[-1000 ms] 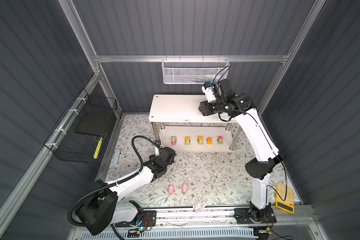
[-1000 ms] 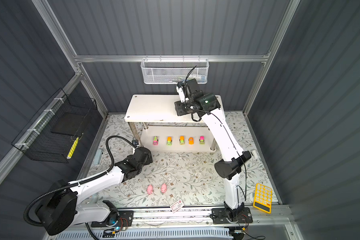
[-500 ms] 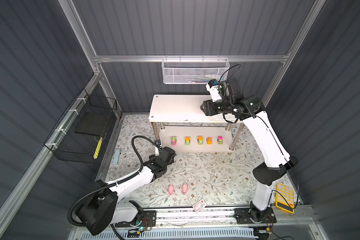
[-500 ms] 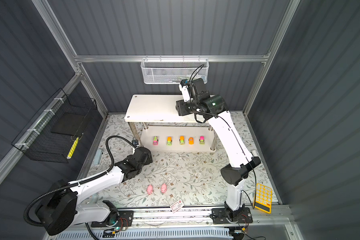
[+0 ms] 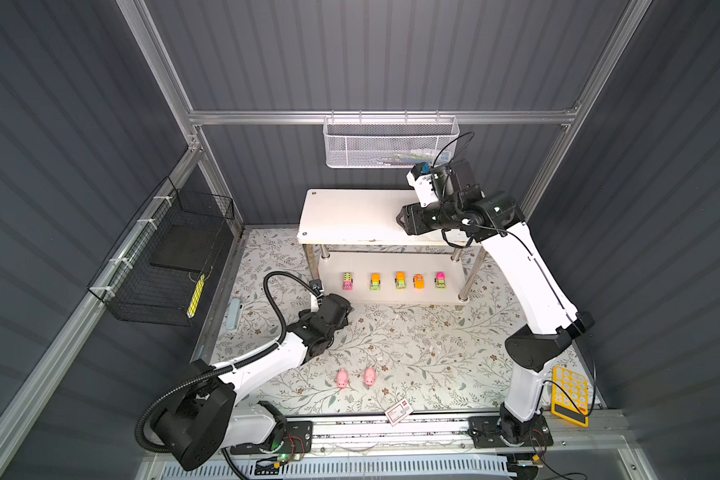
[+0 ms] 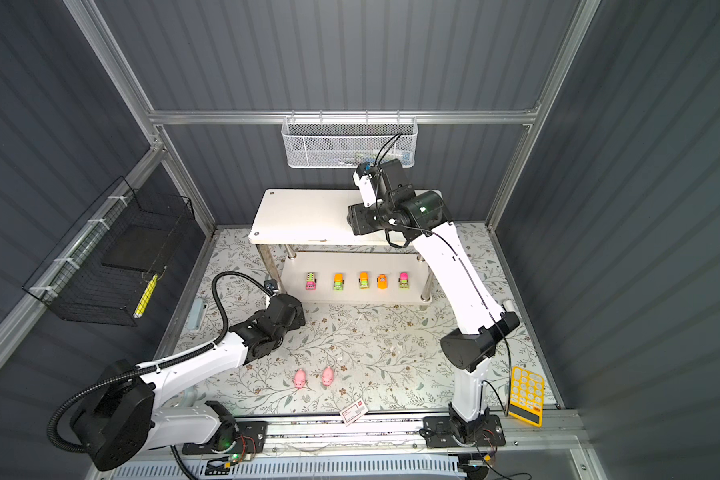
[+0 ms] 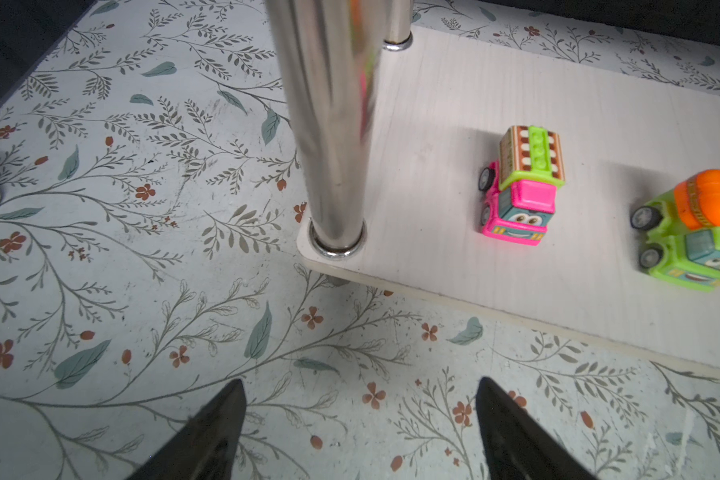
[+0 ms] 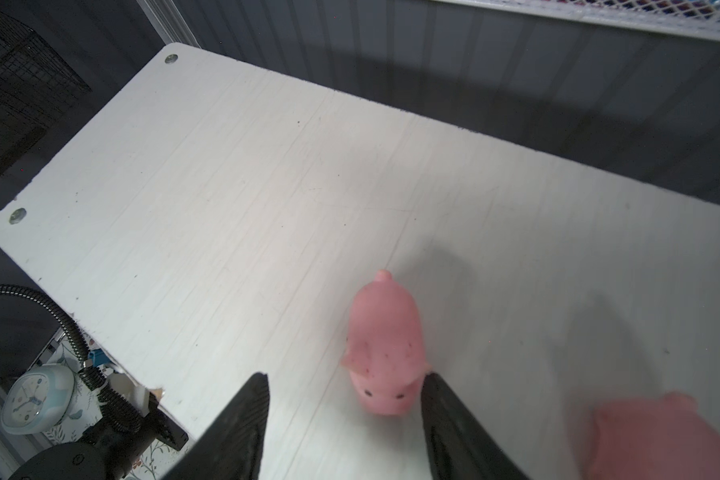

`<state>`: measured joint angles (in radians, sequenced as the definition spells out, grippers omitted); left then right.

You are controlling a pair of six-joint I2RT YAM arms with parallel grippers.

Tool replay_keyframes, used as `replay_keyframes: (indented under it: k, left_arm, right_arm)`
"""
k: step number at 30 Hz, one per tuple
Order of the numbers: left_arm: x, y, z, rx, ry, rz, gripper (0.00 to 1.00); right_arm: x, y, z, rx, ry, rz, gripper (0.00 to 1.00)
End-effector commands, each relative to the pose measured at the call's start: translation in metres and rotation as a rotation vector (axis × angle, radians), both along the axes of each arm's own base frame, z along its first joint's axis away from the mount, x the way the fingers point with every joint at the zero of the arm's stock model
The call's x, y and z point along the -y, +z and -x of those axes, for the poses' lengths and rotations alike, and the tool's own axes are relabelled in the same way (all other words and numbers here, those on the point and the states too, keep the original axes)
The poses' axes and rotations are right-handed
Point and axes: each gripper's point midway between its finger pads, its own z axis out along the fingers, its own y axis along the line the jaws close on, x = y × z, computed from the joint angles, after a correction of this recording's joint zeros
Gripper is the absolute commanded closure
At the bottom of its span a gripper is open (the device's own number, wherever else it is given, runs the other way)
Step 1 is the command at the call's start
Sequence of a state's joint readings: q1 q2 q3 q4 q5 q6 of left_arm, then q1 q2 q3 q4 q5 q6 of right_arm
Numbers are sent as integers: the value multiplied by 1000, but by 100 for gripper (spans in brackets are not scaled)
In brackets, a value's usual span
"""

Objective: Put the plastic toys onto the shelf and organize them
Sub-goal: 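Withdraw the right gripper from the shelf down toward the table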

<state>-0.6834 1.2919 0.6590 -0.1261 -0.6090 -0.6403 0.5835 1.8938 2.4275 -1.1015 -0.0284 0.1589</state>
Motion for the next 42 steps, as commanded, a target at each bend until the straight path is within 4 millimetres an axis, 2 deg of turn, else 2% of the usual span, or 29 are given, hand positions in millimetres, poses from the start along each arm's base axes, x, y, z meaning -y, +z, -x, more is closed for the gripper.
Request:
replay_keyframes:
  k: [1, 9, 13, 20, 23, 26, 28, 29, 32, 35, 39, 42]
  left_arm:
    - [-3, -3, -1, -8, 14, -3, 13]
    - [-6, -4, 1, -7, 19, -3, 13]
    - [-8, -3, 3, -5, 24, -3, 13]
    - [-12, -1, 5, -3, 33, -9, 13]
    - [-14, 0, 6, -6, 39, -10, 13]
    - [-15, 0, 7, -16, 41, -17, 9]
    - [-17, 0, 8, -25, 51, -22, 0]
    - [-17, 0, 9, -26, 52, -21, 0]
    - [-16, 0, 10, -30, 42, -15, 0]
    - [-13, 3, 11, -32, 24, 2, 2]
    - [-5, 3, 18, -59, -24, 45, 9]
    - [-1, -2, 28, -114, -48, 78, 13]
  right_arm:
    - [-9, -7, 0, -19, 13, -12, 39]
    - [-17, -6, 3, -19, 30, -23, 38]
    - [-13, -1, 5, -7, 22, -21, 38]
    - [3, 30, 22, 71, 3, -48, 38]
    - [12, 54, 37, 142, 12, -93, 38]
    - [18, 79, 61, 225, 60, -168, 38]
    - [22, 89, 83, 279, 107, -199, 38]
    - [23, 88, 92, 297, 127, -200, 38]
    - [32, 77, 121, 342, 169, -197, 38]
    - [45, 49, 152, 370, 206, -187, 38]
    - [53, -5, 192, 310, 272, -222, 38]
    - [55, -48, 212, 213, 268, -287, 38]
